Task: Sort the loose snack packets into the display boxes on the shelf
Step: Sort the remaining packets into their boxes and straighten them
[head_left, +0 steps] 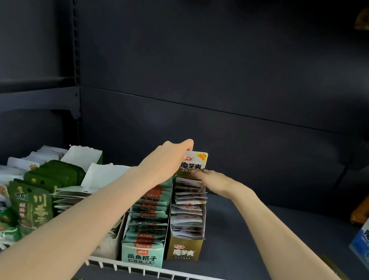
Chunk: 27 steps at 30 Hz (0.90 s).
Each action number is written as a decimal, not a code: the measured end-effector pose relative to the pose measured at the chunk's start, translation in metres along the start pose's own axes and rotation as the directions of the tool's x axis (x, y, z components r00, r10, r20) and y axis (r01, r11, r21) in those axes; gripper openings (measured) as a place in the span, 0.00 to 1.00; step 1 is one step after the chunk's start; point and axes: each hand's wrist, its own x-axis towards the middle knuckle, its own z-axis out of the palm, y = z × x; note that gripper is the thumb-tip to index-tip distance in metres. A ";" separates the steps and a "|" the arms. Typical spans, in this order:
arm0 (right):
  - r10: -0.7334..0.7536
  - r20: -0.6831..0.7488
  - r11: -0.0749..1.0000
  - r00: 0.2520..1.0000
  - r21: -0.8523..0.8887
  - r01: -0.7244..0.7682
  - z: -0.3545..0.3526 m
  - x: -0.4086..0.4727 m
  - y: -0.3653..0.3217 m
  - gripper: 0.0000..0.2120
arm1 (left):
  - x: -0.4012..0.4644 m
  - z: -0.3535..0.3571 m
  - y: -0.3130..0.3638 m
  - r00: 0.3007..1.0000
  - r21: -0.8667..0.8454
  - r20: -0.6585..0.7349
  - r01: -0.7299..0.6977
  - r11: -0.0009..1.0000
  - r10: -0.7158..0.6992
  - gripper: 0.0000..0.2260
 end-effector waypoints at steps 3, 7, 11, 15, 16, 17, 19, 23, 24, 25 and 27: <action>-0.065 -0.033 0.997 0.997 0.050 0.066 0.001 0.001 0.002 0.24 | 0.003 0.003 -0.001 1.000 0.030 0.026 0.011 0.999 -0.011 0.07; -0.124 -0.363 0.974 0.924 0.134 0.183 0.003 -0.004 0.013 0.09 | 0.005 0.008 0.003 0.998 0.039 0.068 0.012 0.999 -0.015 0.08; -0.018 -0.218 0.939 0.976 0.332 0.091 0.011 -0.004 0.022 0.13 | 0.008 0.011 0.006 0.997 0.099 0.077 0.017 0.995 -0.025 0.07; 0.018 -0.218 0.890 0.976 0.449 0.083 0.017 -0.009 0.020 0.18 | 0.008 0.013 0.010 0.993 0.218 0.113 -0.003 0.976 -0.022 0.07; 0.022 -0.226 0.892 0.974 0.445 0.083 0.018 -0.010 0.021 0.20 | 0.009 0.015 0.009 0.992 0.223 0.125 -0.014 0.975 -0.014 0.07; 0.022 -0.230 0.895 0.973 0.437 0.083 0.018 -0.011 0.021 0.21 | 0.010 0.018 0.009 0.993 0.223 0.122 -0.026 0.974 -0.001 0.08; 0.020 -0.246 0.885 0.969 0.456 0.097 0.018 -0.014 0.022 0.23 | 0.010 0.023 0.008 0.998 0.226 0.065 -0.036 0.974 0.022 0.12; 0.054 -0.397 0.859 0.916 0.487 0.160 0.010 -0.034 0.027 0.21 | 0.000 0.028 0.026 0.984 0.170 -0.142 -0.081 0.982 0.106 0.15; 0.053 -0.449 0.879 0.892 0.445 0.172 0.007 -0.042 0.032 0.19 | -0.004 0.030 0.035 0.973 0.158 -0.176 -0.124 0.980 0.152 0.16; 0.053 -0.487 0.905 0.872 0.393 0.164 0.004 -0.051 0.038 0.16 | -0.007 0.035 0.044 0.959 0.144 -0.199 -0.174 0.974 0.201 0.16; 0.064 -0.523 0.958 0.850 0.272 0.096 -0.002 -0.071 0.058 0.12 | -0.013 0.050 0.066 0.938 0.098 -0.199 -0.268 0.958 0.283 0.15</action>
